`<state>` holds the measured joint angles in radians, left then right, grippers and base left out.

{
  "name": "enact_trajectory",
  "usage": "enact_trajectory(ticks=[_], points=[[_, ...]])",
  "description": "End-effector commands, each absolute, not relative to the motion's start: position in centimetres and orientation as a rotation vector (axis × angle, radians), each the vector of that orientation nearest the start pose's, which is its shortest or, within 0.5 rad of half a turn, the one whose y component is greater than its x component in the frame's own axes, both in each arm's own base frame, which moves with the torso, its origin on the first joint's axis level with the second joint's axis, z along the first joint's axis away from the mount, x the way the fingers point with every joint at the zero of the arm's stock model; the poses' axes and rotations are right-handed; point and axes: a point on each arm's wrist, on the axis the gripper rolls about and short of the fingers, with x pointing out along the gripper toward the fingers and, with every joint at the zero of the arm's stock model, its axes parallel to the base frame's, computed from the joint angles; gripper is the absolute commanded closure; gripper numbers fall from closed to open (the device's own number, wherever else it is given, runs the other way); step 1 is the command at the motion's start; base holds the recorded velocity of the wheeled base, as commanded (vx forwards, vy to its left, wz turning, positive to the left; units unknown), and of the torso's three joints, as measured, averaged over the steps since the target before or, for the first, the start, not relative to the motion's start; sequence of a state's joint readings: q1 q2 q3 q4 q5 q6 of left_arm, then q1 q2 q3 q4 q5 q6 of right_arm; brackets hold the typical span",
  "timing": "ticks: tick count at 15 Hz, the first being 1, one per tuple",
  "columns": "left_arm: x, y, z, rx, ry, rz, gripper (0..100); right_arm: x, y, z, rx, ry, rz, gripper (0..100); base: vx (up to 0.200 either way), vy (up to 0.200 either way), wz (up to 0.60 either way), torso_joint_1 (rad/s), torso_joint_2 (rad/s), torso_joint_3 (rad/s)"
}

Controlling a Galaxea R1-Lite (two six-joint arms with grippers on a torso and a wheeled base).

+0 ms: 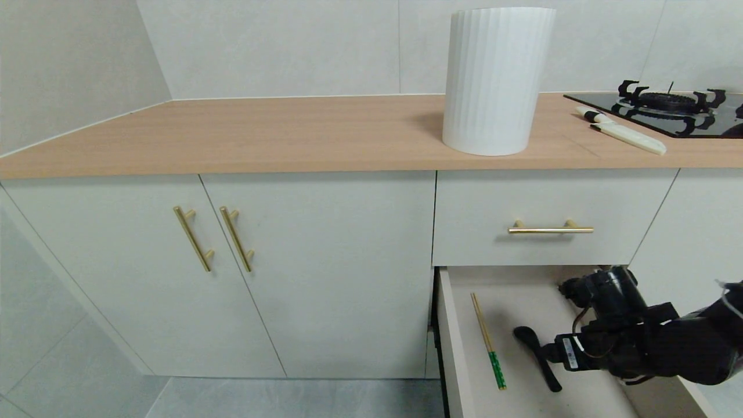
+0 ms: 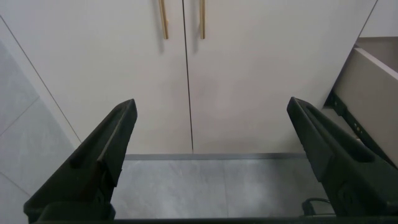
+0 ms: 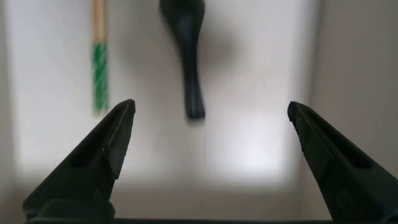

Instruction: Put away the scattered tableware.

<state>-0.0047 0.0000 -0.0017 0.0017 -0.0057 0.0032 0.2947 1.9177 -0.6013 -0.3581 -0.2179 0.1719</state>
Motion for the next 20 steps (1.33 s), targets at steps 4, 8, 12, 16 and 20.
enact_trajectory(ticks=[4, 8, 12, 16, 20], points=[[-2.3, 0.0, 7.6, 0.002, 0.000, -0.011, 0, 23.8, 8.6, 12.7, 0.004, 0.894, 0.106, 0, 0.000, 0.000, 0.00, 0.000, 0.00, 0.000], [-2.3, 0.0, 7.6, 0.000, 0.002, -0.009, 0, 23.3, 9.2, 13.0, 0.011, 0.906, 0.125, 0, -0.100, 0.000, 0.00, 0.000, 0.00, 0.001], [-2.3, 0.0, 7.6, 0.002, 0.002, -0.011, 0, 22.5, 9.2, 13.5, 0.000, 0.914, 0.136, 0, -0.200, 0.000, 0.00, 0.005, 0.00, 0.004], [-2.3, 0.0, 7.6, 0.002, 0.002, -0.011, 0, 19.5, 9.6, 14.9, -0.057, 0.966, 0.196, 0, -0.100, 0.000, 0.00, 0.001, 0.00, 0.002], [-2.3, 0.0, 7.6, 0.002, 0.000, -0.012, 0, 17.2, 10.0, 15.5, -0.135, 1.020, 0.247, 0, 0.000, 0.000, 0.00, 0.000, 0.00, 0.000]])
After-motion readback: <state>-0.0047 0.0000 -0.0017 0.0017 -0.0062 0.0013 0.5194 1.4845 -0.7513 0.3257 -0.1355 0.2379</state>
